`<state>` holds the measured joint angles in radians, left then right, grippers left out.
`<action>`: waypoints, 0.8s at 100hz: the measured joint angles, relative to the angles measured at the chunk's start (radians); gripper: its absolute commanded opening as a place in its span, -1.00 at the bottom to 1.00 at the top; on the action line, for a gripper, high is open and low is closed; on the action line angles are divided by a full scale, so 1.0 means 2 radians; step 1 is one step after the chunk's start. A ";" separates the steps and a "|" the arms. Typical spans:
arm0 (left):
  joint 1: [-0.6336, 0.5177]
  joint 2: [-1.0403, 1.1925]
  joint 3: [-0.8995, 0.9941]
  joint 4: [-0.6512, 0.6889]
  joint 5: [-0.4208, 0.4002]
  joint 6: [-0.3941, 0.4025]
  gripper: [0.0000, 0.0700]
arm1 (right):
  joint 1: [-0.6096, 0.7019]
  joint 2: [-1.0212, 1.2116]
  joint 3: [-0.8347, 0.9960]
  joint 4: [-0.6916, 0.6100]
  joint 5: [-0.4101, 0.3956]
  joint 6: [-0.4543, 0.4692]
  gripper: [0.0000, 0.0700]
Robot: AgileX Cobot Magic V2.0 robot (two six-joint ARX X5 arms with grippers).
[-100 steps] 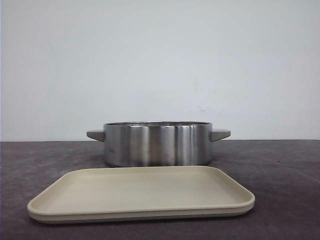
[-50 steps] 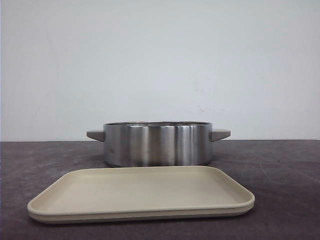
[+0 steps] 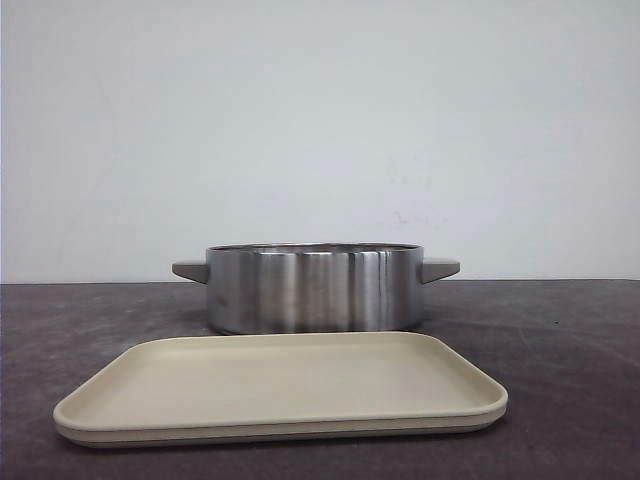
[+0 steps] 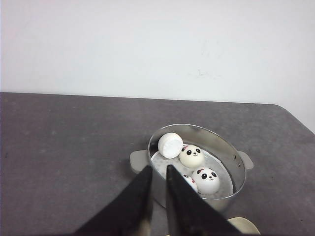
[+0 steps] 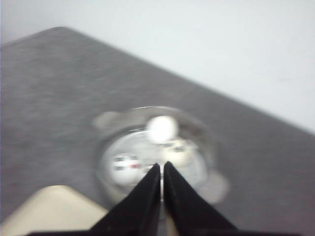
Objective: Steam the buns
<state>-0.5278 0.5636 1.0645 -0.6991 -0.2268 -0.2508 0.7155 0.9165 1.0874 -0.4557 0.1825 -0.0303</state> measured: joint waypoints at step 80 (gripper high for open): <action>0.000 0.000 0.000 0.000 0.000 0.000 -1.00 | -0.311 -0.434 -0.495 0.148 -0.071 -0.023 -0.98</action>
<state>-0.5278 0.5636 1.0645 -0.6991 -0.2268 -0.2508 0.0944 0.0483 0.0975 -0.1593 0.0410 -0.0765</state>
